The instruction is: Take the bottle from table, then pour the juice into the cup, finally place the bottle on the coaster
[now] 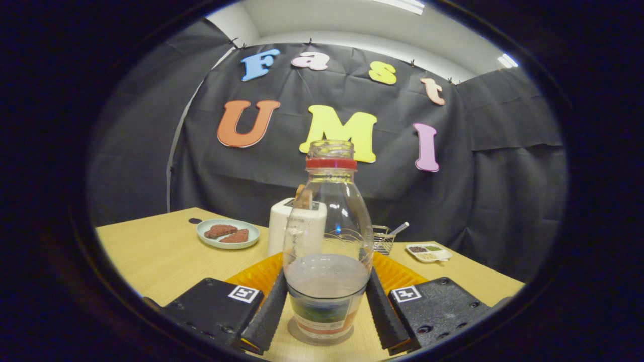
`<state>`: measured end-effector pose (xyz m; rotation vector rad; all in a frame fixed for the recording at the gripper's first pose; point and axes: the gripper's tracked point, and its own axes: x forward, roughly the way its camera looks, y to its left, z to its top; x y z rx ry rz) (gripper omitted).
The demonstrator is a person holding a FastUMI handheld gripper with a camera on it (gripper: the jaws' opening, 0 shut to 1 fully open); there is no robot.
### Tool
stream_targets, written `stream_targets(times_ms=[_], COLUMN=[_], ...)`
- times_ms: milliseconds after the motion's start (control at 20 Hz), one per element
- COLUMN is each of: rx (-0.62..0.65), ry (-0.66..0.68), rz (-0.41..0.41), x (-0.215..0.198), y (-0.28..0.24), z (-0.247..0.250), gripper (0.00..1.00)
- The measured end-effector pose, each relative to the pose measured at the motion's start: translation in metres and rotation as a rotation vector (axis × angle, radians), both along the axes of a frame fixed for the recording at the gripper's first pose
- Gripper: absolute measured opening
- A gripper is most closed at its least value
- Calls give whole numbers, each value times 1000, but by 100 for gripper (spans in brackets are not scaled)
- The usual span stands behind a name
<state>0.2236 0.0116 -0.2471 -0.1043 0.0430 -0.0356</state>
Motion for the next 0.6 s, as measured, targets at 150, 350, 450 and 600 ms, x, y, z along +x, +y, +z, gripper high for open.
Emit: stream_targets(times_ms=[150,350,450,600], rx=[17,28,39,70], ry=[36,20,40,50], rz=[-2,-32,-43,-39], x=[9,13,12,18], y=[-3,-9,-12,-12], z=[-21,-20,-29,-32], gripper=[81,81,81,82])
